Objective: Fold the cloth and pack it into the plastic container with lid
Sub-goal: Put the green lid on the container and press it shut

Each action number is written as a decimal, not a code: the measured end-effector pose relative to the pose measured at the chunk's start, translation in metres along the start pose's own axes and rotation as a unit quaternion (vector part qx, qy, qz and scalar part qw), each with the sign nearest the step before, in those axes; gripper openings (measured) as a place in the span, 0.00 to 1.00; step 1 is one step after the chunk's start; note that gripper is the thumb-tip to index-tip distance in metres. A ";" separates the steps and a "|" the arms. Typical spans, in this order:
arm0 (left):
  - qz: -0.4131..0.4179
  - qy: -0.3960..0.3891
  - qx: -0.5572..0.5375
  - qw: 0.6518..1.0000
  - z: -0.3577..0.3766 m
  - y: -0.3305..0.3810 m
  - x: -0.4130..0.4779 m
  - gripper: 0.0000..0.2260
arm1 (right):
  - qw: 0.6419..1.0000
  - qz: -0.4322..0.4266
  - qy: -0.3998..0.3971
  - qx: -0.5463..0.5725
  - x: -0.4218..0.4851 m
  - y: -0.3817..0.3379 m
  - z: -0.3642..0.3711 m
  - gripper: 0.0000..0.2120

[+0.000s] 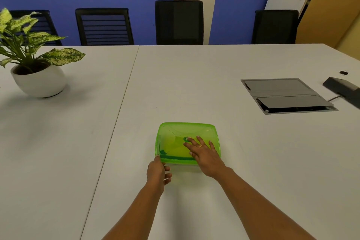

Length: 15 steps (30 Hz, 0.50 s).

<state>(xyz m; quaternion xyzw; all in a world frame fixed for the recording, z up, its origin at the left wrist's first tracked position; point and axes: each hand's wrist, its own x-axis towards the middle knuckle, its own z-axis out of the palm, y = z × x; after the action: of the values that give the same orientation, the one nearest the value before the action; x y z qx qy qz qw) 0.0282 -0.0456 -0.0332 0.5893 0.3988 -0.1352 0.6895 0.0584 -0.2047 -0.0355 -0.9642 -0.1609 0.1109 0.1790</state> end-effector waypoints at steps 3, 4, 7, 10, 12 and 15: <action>-0.011 0.010 -0.014 1.000 0.001 -0.002 0.000 0.17 | 1.000 -0.016 -0.017 -0.007 0.003 0.005 -0.003 0.21; -0.010 0.019 -0.017 1.000 0.001 -0.002 0.001 0.18 | 1.000 -0.016 -0.019 -0.007 0.004 0.005 -0.004 0.21; 0.037 0.103 0.032 0.993 0.003 -0.001 0.002 0.18 | 1.000 -0.013 -0.012 -0.006 0.002 0.004 -0.003 0.20; 0.199 0.196 0.176 0.944 0.003 0.005 -0.004 0.18 | 0.994 0.035 0.085 -0.064 -0.007 -0.005 0.005 0.28; 0.336 0.190 0.276 0.880 0.003 0.008 -0.004 0.19 | 0.985 0.118 0.115 -0.056 -0.010 -0.011 0.013 0.34; 0.439 0.105 0.446 0.773 0.007 0.011 0.004 0.26 | 0.975 0.168 0.144 -0.007 -0.014 -0.016 0.022 0.44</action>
<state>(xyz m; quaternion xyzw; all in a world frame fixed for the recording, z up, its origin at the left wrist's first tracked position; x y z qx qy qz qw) 0.0406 -0.0482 -0.0285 0.9522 0.0621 0.0824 0.2877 0.0347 -0.1886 -0.0471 -0.9846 0.0303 -0.0023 0.1720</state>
